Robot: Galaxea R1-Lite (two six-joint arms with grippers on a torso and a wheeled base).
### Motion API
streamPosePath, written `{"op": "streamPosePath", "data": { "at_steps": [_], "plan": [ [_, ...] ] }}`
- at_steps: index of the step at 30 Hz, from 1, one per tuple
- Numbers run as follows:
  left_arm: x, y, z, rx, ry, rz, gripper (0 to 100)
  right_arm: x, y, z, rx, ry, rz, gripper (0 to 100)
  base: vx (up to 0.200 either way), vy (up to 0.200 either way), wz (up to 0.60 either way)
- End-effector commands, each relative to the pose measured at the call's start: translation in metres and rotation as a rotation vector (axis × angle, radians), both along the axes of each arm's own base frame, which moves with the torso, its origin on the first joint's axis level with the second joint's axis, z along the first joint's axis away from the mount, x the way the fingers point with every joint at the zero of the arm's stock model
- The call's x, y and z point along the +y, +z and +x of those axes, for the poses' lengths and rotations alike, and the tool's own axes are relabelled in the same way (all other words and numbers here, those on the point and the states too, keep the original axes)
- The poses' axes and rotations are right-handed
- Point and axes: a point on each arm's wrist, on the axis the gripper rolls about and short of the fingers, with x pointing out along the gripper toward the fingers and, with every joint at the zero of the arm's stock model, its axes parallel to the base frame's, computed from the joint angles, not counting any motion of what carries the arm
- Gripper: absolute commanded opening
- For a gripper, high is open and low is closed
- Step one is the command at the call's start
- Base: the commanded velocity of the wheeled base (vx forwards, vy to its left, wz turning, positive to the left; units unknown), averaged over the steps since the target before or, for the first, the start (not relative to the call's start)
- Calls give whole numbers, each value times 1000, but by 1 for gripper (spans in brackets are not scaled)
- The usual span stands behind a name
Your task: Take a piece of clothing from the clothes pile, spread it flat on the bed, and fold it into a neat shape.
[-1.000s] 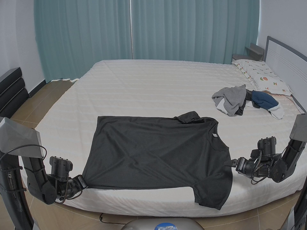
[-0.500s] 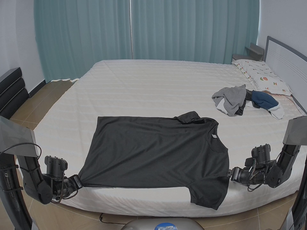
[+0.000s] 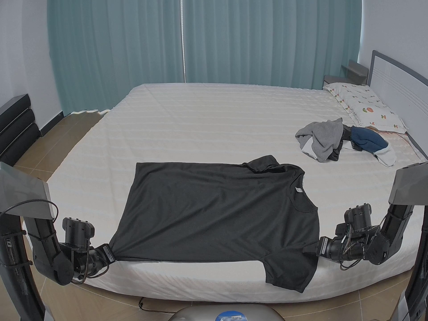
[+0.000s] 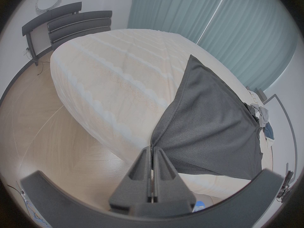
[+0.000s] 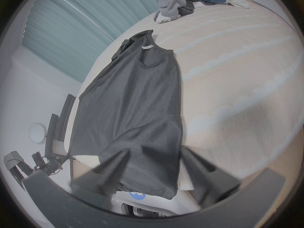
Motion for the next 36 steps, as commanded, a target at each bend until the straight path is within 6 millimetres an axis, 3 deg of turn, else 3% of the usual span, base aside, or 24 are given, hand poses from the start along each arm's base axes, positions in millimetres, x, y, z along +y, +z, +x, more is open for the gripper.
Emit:
{"op": "streamPosePath", "data": {
  "at_steps": [1,10,19,36],
  "plan": [
    [0,-1,0,4,1,0,0,-1,-1,-5,10,2,-26,0,0,0,0],
    [0,-1,0,2,1,0,0,-6,3,-14,2,7,-106,0,0,0,0],
    [-1,0,-1,1,-2,0,0,-21,21,-27,49,49,-180,0,0,0,0],
    [-5,-4,-7,35,-42,15,0,-28,13,-33,105,104,-233,0,0,0,0]
  ]
}}
